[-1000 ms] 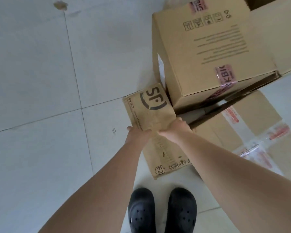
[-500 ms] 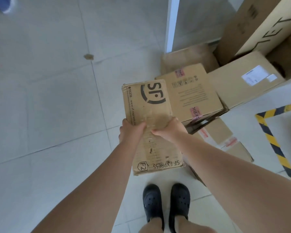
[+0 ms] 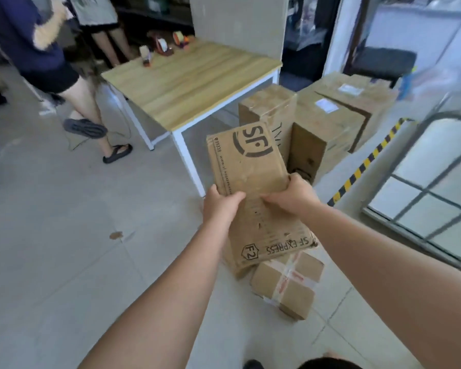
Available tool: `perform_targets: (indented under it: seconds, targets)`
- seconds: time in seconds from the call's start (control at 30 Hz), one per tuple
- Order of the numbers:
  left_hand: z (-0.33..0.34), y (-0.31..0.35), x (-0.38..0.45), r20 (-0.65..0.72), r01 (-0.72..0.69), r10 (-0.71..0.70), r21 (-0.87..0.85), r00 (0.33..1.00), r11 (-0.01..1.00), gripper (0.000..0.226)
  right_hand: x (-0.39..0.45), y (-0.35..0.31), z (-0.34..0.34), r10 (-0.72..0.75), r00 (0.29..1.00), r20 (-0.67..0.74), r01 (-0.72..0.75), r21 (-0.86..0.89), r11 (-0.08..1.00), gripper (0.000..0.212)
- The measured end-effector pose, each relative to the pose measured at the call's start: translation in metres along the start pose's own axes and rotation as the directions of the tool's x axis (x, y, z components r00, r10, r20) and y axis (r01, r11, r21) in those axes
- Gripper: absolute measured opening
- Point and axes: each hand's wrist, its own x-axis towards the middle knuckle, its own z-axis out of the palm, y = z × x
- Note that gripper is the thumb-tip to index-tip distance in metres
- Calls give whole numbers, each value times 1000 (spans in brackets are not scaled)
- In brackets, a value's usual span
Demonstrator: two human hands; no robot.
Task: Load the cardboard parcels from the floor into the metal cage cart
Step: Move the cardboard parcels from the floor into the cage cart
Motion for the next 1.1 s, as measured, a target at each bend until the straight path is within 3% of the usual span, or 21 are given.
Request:
perform_targets:
  seconds: [0.2,0.53,0.8,0.93,1.1]
  targets:
    - [133,64,-58,297,-201,151,143,943,969,73,-26,98,-129,201,952,-230,-127,303,945,67]
    - [383,85,-198,692,-460,171,257,702,850,67,-97,310,-293,578,738,-348,-291,608,739,78]
    - [537,56,-271,861,-669,53,353,506,654,68,-120,453,-340,769,571,-286,-372,746,553,79]
    - [624,45,-277,920,-767,-28,344,392,541,71,-96,519,-355,832,500,-242,-384,799,463,57]
    - [750,18,-267,966,-867,-122,259,228,425,67,-37,605,-364,940,302,-158,-281,927,246,61]
